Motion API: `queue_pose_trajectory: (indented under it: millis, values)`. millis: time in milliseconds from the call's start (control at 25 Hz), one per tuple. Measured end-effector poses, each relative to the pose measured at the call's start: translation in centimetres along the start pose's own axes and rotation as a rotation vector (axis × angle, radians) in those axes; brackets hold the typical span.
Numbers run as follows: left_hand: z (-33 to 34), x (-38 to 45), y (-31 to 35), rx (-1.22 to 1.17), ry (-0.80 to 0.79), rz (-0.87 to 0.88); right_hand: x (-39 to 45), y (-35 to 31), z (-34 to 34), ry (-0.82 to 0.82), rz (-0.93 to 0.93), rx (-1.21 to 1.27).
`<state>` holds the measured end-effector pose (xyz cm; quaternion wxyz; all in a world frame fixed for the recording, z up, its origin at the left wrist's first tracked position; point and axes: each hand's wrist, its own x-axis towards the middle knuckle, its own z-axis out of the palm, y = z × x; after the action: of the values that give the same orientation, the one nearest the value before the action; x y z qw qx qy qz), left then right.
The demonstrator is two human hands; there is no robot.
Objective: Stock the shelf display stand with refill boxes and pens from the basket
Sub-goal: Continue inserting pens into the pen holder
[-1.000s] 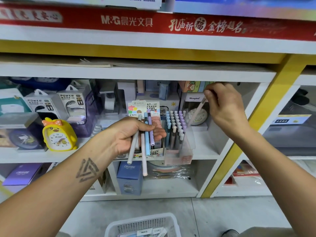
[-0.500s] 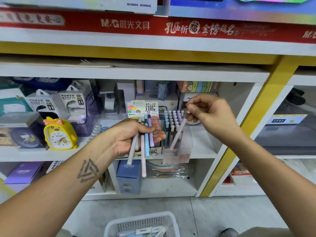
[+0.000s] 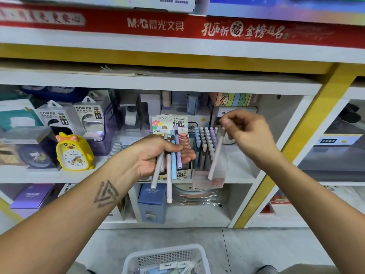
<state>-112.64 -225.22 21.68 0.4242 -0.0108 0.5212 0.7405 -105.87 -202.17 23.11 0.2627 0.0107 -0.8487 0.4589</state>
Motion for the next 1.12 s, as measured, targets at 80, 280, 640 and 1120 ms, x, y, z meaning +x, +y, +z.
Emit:
queue_pose_trajectory:
  millis: [80, 280, 640, 1120]
  values:
    - [0.1, 0.1, -0.1, 0.006, 0.006, 0.006, 0.4, 0.3, -1.2, 0.086, 0.028, 0.026]
    - [0.5, 0.3, -0.2, 0.01, 0.013, 0.004, 0.7, 2.0, -1.8, 0.109, -0.123, -0.306]
    - [0.4, 0.6, -0.2, 0.011, 0.024, 0.002, 1.0, 4.5, 0.4, -0.135, -0.193, -0.576]
    - [0.2, 0.5, -0.1, 0.009, 0.014, 0.006, 1.3, 3.9, 0.4, -0.169, -0.176, -0.648]
